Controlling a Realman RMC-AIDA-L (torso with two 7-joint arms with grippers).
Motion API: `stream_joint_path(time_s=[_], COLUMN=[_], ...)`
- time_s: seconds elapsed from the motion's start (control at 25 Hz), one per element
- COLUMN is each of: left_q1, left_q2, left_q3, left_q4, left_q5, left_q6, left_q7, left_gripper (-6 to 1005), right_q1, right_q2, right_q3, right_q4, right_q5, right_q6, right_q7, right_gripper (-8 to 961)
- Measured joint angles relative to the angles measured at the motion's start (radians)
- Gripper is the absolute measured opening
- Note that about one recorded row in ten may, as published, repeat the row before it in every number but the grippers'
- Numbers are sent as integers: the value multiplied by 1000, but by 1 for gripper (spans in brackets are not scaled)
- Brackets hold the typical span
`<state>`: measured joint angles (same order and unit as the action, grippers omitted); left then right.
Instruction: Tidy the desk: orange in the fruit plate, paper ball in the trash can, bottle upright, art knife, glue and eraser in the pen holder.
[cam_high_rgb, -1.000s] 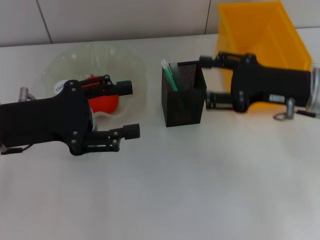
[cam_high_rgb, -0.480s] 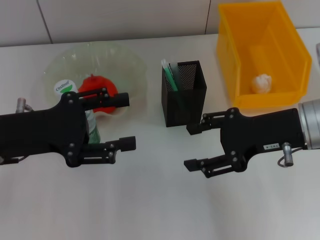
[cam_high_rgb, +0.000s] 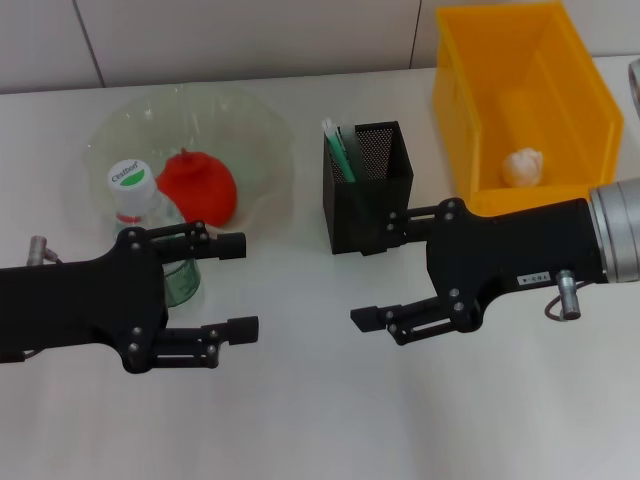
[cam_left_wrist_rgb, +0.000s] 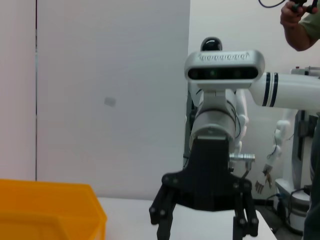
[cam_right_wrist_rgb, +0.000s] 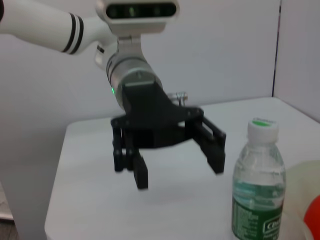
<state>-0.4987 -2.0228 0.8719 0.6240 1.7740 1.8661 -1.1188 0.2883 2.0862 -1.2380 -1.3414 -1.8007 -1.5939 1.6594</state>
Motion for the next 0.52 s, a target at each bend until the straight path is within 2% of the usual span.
stream_joint_path(time_s=[0.52], left_q1=[0], left_q2=[-2], left_q3=[-8], left_q4=[2], left_q5=[17], left_q6=[-22], left_q7=[1], left_gripper=[786], right_q1=[12], right_q2=[0], right_q3=[-24], right_q4=[10], right_q5=[9], right_q6=[14], right_q7=[1], right_gripper=[768])
